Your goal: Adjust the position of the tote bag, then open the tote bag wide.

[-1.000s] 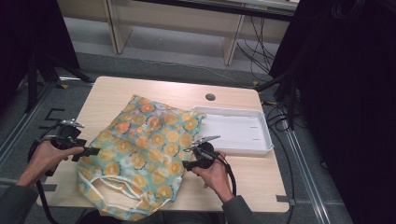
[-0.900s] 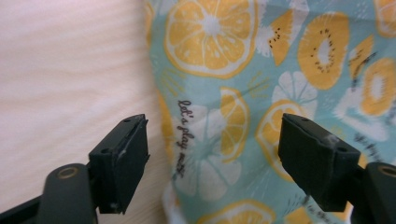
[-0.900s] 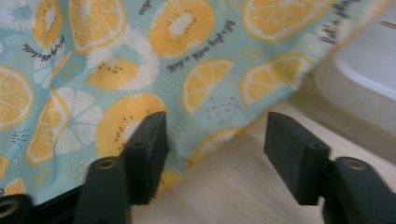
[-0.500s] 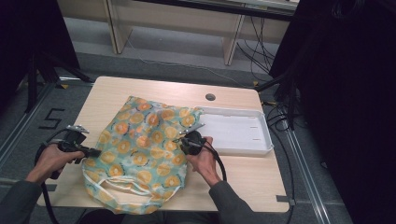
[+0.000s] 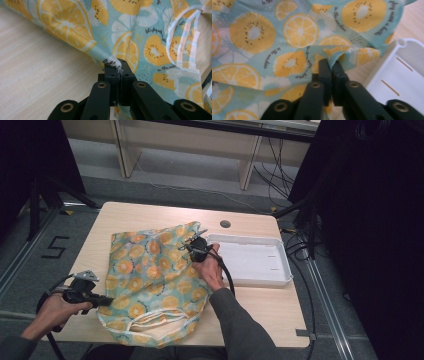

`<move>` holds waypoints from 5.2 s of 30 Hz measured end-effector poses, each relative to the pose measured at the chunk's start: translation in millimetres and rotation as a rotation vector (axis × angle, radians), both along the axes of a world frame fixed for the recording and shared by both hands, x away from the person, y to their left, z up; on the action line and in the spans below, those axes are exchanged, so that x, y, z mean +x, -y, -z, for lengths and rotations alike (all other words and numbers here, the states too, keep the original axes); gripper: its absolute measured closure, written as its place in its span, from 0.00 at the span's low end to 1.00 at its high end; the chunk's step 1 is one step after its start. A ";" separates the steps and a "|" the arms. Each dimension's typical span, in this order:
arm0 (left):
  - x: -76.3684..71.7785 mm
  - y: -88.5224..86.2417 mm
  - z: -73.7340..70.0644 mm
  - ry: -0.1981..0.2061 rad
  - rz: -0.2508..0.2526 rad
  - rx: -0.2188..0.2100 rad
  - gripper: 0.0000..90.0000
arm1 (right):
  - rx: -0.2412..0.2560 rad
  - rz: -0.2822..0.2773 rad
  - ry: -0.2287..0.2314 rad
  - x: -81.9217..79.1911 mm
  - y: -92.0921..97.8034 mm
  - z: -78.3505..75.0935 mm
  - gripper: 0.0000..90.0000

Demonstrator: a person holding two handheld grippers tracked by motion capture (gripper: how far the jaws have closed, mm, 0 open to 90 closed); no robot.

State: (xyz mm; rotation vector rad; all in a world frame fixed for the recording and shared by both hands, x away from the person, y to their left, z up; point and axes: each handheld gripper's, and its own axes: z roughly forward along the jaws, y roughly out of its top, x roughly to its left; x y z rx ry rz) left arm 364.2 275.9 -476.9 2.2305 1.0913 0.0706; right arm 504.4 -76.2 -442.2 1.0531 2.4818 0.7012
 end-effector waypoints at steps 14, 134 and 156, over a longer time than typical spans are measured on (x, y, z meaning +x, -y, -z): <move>15.5 -6.2 5.6 0.036 -0.063 0.004 0.86 | 0.156 -0.339 0.057 -116.3 22.6 -18.7 0.57; 53.3 17.9 -56.3 0.199 -0.004 -0.095 0.98 | -0.044 -0.453 -0.011 -92.4 11.5 19.6 1.00; -18.5 39.7 -74.0 0.319 0.082 0.060 0.41 | 0.130 -0.377 -0.047 -73.1 21.3 7.9 1.00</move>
